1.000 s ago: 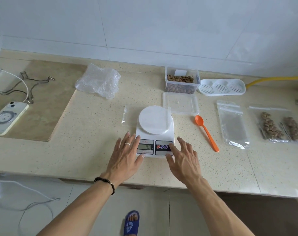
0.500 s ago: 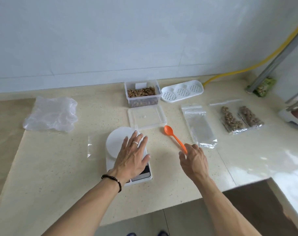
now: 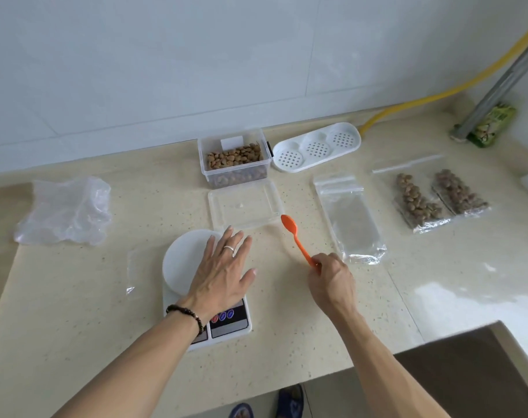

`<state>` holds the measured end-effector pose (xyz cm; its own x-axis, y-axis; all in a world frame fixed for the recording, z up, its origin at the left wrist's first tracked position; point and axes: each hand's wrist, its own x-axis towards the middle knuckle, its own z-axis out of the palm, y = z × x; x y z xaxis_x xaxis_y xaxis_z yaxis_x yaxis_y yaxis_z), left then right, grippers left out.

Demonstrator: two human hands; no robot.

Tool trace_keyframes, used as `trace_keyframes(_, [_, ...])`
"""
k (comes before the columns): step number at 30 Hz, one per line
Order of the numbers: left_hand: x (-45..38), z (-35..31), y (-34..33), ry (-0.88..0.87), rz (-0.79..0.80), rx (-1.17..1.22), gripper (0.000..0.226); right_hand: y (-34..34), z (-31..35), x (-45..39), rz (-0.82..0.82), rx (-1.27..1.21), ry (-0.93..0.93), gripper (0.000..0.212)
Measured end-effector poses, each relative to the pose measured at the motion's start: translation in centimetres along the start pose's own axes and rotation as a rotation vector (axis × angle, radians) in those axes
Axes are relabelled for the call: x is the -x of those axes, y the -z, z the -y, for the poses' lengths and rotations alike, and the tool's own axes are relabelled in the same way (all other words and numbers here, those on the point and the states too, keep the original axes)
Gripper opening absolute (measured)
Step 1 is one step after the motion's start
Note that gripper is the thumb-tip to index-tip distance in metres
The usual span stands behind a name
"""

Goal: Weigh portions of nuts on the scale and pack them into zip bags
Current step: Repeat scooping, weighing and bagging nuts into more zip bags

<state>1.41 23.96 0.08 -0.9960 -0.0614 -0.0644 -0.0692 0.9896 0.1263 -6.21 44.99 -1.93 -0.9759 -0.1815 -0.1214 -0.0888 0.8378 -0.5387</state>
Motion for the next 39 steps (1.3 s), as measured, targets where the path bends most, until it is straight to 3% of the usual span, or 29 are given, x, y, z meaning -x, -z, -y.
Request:
trace_keyframes(4, [0.5, 2.1, 1.5, 0.136, -0.014, 0.050, 0.077, 1.3, 2.7, -1.8, -0.036, -0.151, 0.028, 0.017])
trace_keyframes(11, [0.7, 5.2, 3.1, 0.279, 0.139, 0.050, 0.119, -0.2, 8.6, -4.3, 0.332, -0.411, -0.030, 0.011])
trace_keyframes(15, [1.0, 6.3, 2.6, 0.291, 0.191, 0.068, 0.133, -2.1, 11.0, -4.5, 0.454, -0.460, -0.041, 0.020])
trace_keyframes(23, [-1.0, 7.1, 2.3, 0.208, 0.256, 0.088, 0.125, -3.9, 12.5, -5.8, 0.518, -0.452, -0.067, 0.019])
trace_keyframes(27, [-2.3, 7.5, 2.3, 0.148, 0.222, 0.146, 0.127, -3.9, 13.3, -6.5, 0.535, -0.468, -0.103, 0.010])
trace_keyframes(32, [-4.7, 7.5, 3.8, 0.142, 0.141, 0.229, 0.143, -2.1, 15.3, -7.9, 0.556, -0.706, -0.133, 0.007])
trace_keyframes(39, [-6.5, 8.1, 6.2, 0.094, -0.103, 0.424, 0.123, -0.1, 17.1, -9.2, 0.402, -0.567, -0.022, 0.014])
